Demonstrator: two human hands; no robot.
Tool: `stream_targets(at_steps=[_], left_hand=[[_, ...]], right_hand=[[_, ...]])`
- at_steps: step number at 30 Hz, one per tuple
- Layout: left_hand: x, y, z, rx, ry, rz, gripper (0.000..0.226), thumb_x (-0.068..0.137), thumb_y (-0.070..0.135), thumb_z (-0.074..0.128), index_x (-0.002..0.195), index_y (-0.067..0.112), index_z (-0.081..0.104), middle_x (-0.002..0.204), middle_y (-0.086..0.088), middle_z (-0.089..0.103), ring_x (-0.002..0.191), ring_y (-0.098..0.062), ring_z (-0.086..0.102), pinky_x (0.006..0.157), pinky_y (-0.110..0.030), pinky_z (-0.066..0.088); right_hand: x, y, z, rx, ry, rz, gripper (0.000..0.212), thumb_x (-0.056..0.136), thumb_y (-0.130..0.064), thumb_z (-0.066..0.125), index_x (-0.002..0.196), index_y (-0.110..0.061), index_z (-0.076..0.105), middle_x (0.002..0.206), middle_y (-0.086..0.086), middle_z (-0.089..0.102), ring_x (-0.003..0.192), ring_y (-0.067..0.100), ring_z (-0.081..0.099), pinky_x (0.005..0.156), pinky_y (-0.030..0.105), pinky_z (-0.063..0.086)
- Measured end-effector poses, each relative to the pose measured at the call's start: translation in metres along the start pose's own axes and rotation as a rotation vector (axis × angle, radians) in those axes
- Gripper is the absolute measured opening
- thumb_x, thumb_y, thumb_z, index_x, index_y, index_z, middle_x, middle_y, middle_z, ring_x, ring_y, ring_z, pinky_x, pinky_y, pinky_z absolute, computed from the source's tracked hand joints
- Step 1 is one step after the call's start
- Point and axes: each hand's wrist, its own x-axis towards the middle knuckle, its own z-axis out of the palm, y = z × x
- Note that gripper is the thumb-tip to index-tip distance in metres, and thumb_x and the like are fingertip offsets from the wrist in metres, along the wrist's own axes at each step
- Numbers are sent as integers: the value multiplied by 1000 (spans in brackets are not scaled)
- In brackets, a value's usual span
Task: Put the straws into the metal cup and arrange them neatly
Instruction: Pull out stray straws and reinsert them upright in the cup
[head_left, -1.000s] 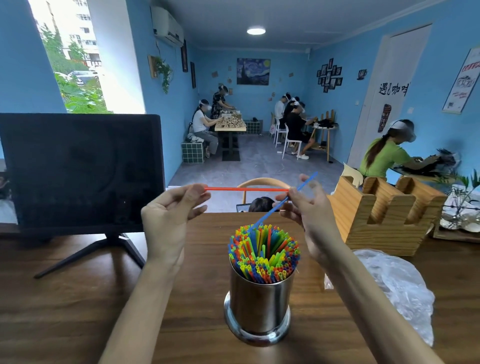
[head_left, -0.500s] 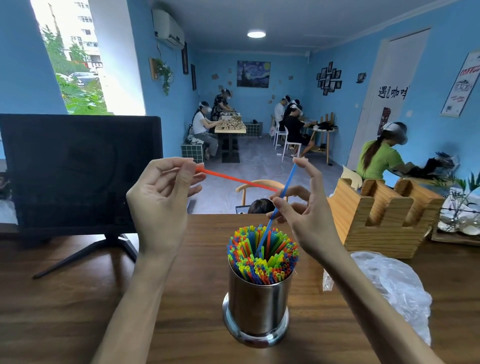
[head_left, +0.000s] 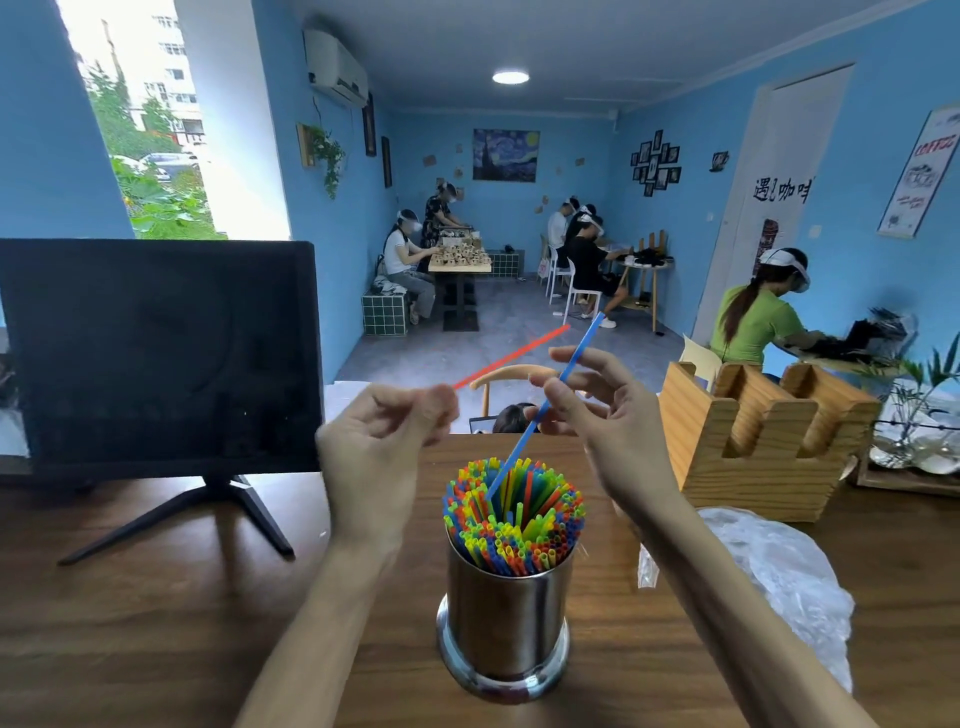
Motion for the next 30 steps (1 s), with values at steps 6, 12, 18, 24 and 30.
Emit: stream_targets(at_steps=[6, 12, 18, 24, 30], left_hand=[[-17, -21, -2, 322, -294, -114, 12, 75, 8, 86, 76, 11, 75, 75, -1, 77, 71, -11, 74, 68, -24, 58], [-8, -31, -14, 633, -396, -47, 5, 82, 31, 83, 81, 30, 78, 82, 21, 74, 80, -1, 67, 70, -21, 54], [0, -45, -34, 575, -311, -91, 5, 90, 20, 75, 87, 23, 78, 85, 15, 75, 84, -2, 68, 74, -10, 48], [-6, -54, -40, 560, -358, -117, 5, 91, 20, 75, 89, 24, 78, 86, 13, 76, 85, -2, 69, 77, -14, 52], [-5, -59, -44, 540, -256, -114, 6, 92, 23, 74, 89, 27, 77, 88, 15, 76, 88, -2, 68, 80, -18, 52]], right_hand=[[10, -3, 0, 37, 39, 10, 10, 97, -8, 65, 105, -13, 63, 110, 1, 76, 79, 20, 75, 57, 26, 55], [12, 8, 3, -242, 69, -159, 38, 97, -8, 66, 124, -18, 41, 89, 3, 72, 77, 16, 74, 62, 21, 54], [5, 30, -5, -592, -89, -130, 95, 95, -11, 70, 156, -44, 5, 96, -5, 70, 70, 9, 71, 66, 28, 60], [-1, 46, -4, -858, -131, -185, 63, 91, -23, 75, 142, -41, 43, 96, -14, 69, 65, 3, 66, 67, 31, 60], [-8, 53, -8, -937, -293, -145, 21, 94, -29, 71, 114, -29, 77, 111, -11, 76, 95, -3, 64, 89, 20, 55]])
